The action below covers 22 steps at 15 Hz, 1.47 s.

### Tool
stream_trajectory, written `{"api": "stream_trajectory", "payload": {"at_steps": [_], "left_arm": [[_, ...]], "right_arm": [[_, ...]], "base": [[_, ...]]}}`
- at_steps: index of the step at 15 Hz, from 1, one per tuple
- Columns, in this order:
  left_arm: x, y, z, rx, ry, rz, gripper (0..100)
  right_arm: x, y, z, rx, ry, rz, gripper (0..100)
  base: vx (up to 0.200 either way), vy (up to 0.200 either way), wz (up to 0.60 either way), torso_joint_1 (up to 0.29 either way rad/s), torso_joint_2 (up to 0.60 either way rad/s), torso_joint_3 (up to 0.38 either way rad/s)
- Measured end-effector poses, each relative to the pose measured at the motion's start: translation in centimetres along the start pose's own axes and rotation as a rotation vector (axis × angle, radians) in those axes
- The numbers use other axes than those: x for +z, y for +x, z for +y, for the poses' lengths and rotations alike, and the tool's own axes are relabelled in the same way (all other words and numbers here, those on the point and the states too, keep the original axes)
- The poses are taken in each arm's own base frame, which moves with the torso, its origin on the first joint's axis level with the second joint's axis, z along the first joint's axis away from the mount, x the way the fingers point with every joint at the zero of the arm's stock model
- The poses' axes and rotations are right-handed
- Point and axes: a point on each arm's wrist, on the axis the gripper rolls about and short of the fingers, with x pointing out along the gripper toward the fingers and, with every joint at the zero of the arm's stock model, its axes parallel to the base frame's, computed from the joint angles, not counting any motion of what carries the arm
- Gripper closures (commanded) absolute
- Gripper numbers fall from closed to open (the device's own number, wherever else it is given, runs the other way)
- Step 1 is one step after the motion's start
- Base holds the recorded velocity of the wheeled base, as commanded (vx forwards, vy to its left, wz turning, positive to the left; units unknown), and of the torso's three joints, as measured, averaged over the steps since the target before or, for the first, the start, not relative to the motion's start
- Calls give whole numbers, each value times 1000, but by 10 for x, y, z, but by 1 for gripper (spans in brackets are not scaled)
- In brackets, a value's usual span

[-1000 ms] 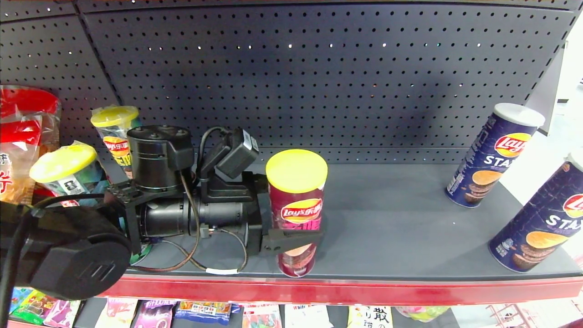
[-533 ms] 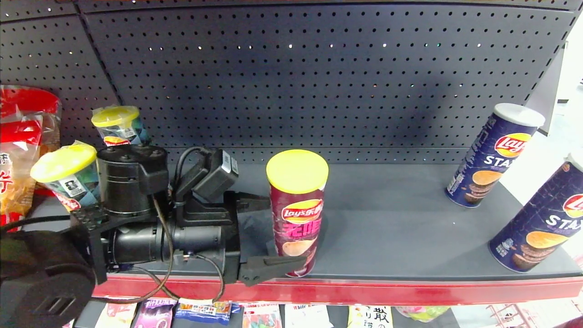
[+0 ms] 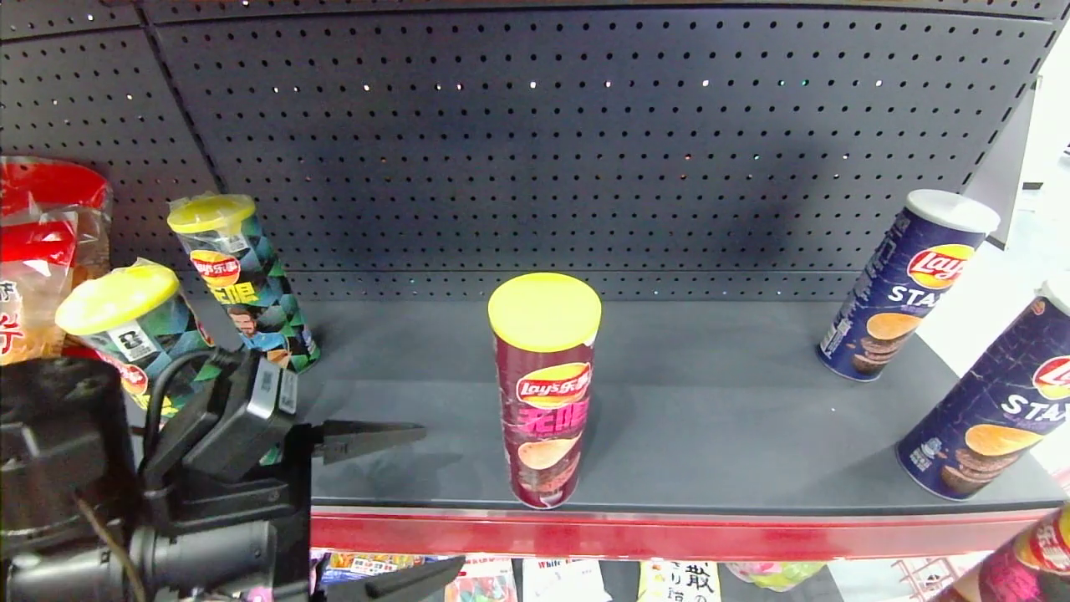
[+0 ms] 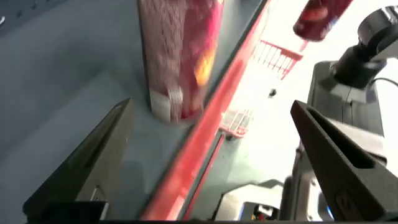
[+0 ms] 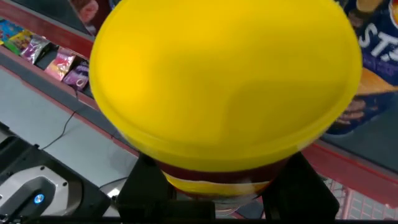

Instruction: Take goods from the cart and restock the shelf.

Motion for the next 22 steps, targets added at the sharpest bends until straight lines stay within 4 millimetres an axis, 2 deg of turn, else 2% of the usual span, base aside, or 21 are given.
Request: {"api": "stream_trajectory", "payload": {"at_steps": [2,5,10,13,15,18,22], "left_arm": [[-13,-17,-13,42,-10,23,0],[-25,-32,-26,77,-36,80,0],[-22,-38,-30,83,-14,50,0],[-21,-40,-31,105,-10,44,0],[-21,-41,-32,110,-8,41,0],[-21,-42,-32,122,-7,41,0],[-23,-42,-32,126,-11,46,0]], "right_arm": [[23,18,-5,27,-10,-1,100],[56,51,-11,64,-24,-10,100],[113,113,-18,110,-34,-5,100],[135,153,-16,153,-44,-8,100],[147,181,-15,174,-53,-38,100],[152,217,-11,231,-57,-37,100],[153,253,-8,295,-53,-15,100]], "base": [[0,0,0,0,0,0],[0,0,0,0,0,0],[0,0,0,0,0,0],[0,0,0,0,0,0],[0,0,0,0,0,0],[0,0,0,0,0,0],[0,0,0,0,0,0]]}}
